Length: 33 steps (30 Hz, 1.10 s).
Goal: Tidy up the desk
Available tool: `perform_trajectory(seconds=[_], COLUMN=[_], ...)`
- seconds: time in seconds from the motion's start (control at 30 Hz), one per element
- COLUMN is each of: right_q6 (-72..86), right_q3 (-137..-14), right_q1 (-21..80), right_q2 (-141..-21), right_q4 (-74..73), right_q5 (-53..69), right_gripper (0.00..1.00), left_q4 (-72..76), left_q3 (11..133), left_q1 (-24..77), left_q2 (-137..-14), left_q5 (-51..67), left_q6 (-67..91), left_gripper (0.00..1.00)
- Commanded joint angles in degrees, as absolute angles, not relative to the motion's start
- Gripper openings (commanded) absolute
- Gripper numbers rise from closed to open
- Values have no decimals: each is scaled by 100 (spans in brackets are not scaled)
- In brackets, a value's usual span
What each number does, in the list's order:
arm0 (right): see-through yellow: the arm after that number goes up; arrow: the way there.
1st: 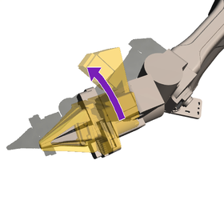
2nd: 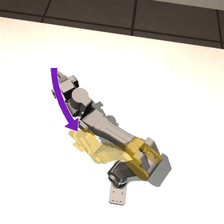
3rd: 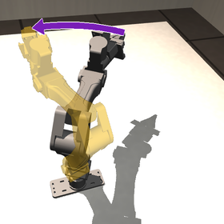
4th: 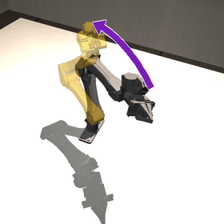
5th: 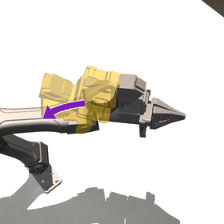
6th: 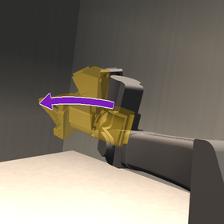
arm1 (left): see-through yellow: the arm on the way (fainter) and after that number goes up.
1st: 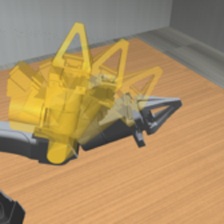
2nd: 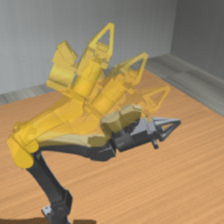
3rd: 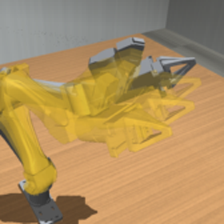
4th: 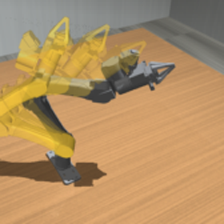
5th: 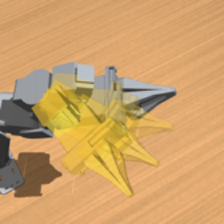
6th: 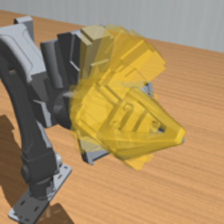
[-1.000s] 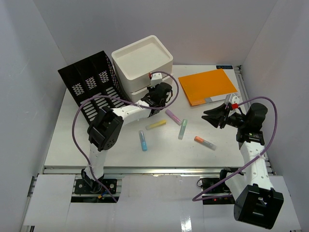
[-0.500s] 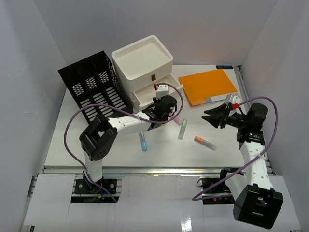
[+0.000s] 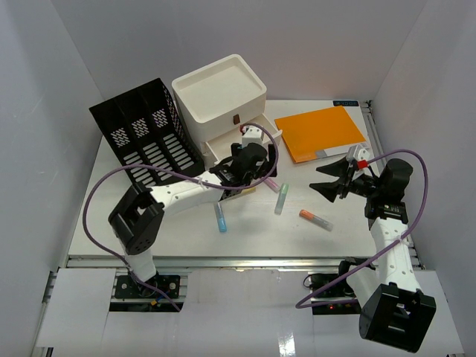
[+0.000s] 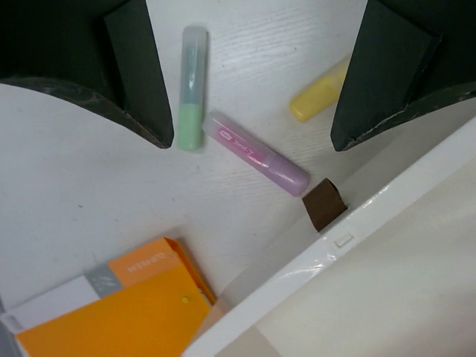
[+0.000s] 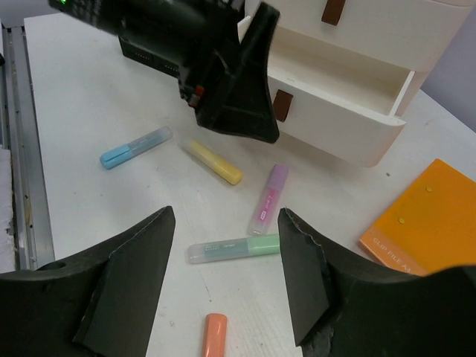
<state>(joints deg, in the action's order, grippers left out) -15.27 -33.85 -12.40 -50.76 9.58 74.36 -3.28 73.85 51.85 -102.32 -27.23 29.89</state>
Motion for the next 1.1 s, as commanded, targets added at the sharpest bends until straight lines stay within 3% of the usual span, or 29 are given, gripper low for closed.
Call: perform_trajectory(seconds=[0.0, 0.17, 0.3, 0.5, 0.63, 0.83, 1.07], right_q6=[-1974, -2248, -2943, -3160, -3089, -2231, -2433], right_q3=[-3480, -3540, -3654, -4239, -4715, -5111, -5065], right_q1=[-1274, -1275, -1194, -170, 1021, 1371, 1270], right_q2=[-5074, -5131, -5236, -5807, -6386, -7176, -7294], right_q4=[584, 222, -623, -1764, -2350, -2301, -2233], right_q5=[7409, 7116, 6658, 4922, 3589, 3137, 3220], right_gripper=[67, 73, 76, 78, 78, 83, 85], left_q4=[-737, -1359, -1687, -1714, -1955, -2222, -2396], left_q3=[7105, 6282, 5289, 3867, 3397, 3081, 3639], left_q1=[5191, 5186, 5170, 5129, 5091, 5054, 5027], left_q2=[-9177, -8136, -7240, -5735, -5137, -5243, -6618], left_q5=[-1528, -600, -536, -930, -1430, -2134, -2340], left_q6=[2666, 2214, 2382, 3035, 3542, 4558, 5107], left_gripper=[98, 98, 98, 98, 98, 94, 85])
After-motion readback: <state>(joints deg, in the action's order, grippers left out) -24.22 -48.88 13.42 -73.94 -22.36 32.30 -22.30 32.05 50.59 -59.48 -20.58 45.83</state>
